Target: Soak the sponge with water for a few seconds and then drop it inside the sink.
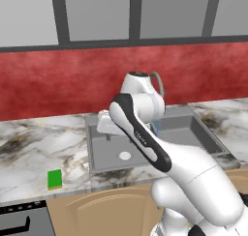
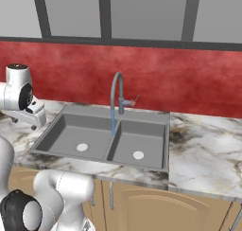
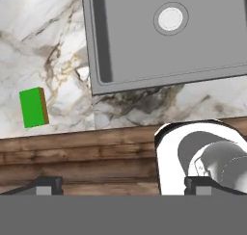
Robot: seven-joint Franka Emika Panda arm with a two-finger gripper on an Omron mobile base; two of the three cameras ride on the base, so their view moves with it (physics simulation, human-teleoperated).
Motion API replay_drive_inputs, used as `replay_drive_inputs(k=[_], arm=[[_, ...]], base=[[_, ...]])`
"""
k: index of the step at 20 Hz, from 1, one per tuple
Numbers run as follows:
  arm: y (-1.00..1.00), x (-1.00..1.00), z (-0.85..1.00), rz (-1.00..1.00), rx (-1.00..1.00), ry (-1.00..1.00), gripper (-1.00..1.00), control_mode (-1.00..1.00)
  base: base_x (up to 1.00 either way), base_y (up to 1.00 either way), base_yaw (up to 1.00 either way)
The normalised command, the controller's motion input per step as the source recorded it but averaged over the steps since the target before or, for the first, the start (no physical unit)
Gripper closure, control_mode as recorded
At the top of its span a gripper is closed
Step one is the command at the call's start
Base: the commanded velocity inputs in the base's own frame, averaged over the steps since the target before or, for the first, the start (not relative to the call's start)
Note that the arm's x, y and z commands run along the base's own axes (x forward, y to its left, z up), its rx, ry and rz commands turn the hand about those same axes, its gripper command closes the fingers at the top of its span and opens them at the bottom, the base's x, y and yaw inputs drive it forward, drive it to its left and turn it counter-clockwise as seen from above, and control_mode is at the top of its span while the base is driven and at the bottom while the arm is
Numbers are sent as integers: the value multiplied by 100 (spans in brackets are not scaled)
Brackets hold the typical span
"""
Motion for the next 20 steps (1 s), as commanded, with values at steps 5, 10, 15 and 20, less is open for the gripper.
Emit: replay_drive_inputs(k=[5, 10, 15, 20], arm=[[54, 10, -25, 1, 0, 0, -100, -100], [59, 13, -18, 0, -4, 0, -100, -100], [64, 11, -18, 0, -6, -2, -100, -100], [65, 14, -18, 0, -5, -10, -100, -100]], base=[[0, 0, 0], [0, 0, 0], [0, 0, 0], [0, 0, 0]])
